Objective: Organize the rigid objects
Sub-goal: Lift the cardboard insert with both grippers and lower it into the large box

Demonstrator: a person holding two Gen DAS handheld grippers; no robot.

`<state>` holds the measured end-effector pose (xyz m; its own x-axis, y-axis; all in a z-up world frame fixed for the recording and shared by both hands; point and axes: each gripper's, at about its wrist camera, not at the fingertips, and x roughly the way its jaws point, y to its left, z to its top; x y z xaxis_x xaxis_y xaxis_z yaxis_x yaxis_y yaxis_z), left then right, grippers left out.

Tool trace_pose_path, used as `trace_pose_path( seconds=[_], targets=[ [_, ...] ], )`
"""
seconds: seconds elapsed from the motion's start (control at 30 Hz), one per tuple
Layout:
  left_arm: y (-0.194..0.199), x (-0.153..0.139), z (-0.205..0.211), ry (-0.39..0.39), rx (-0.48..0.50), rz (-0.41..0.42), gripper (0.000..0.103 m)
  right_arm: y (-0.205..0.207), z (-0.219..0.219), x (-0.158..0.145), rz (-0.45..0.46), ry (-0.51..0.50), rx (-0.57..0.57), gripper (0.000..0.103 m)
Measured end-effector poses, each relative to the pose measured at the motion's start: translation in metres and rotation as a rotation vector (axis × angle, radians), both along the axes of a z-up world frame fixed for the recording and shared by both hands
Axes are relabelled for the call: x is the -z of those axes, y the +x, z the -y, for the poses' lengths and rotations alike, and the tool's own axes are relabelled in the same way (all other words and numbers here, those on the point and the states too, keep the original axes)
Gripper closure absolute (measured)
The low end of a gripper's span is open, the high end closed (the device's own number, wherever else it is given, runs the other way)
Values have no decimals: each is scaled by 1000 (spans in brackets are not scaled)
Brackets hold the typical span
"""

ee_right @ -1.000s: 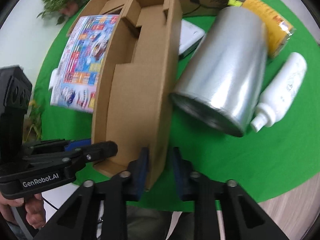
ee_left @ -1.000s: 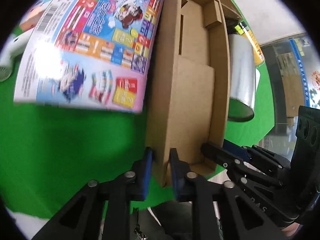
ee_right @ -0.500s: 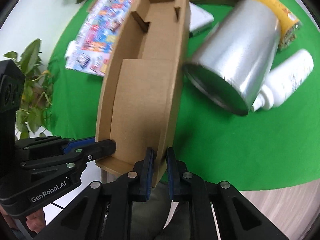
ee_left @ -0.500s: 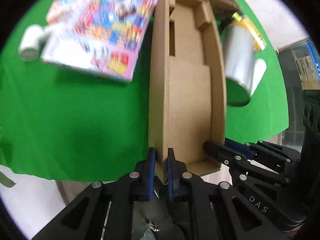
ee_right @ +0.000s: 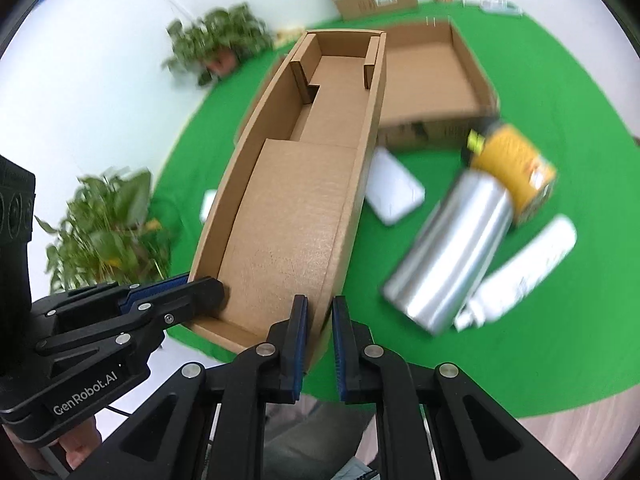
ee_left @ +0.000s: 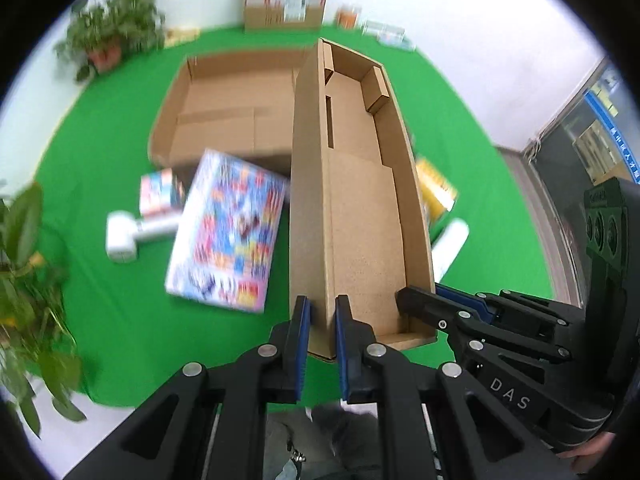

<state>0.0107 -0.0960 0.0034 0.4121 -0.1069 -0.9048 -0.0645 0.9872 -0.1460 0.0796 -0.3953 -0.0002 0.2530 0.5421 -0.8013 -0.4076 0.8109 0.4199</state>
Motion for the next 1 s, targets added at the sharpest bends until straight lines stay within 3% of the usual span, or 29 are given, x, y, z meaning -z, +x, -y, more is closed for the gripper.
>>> trace_pose_path(
  seconds=[0.13,0.27,0.47,0.73,1.0],
  targets=[
    [13,-33,2,22,8,104,92,14,8,-52,105,21,19,93],
    [41,-49,2,11,0,184,92,28,3,-98,190,29,43,94],
    [66,-63,-26,-21,8,256,92,49,-31,-143,272,-9,60,94],
    [105,-59,-79,-63,-12,270,92,92,-101,-162,296,-58,57,94],
    [153,-22,-151,-105,-55,205,92,155,-193,-128,240,-120,-1,94]
  ],
)
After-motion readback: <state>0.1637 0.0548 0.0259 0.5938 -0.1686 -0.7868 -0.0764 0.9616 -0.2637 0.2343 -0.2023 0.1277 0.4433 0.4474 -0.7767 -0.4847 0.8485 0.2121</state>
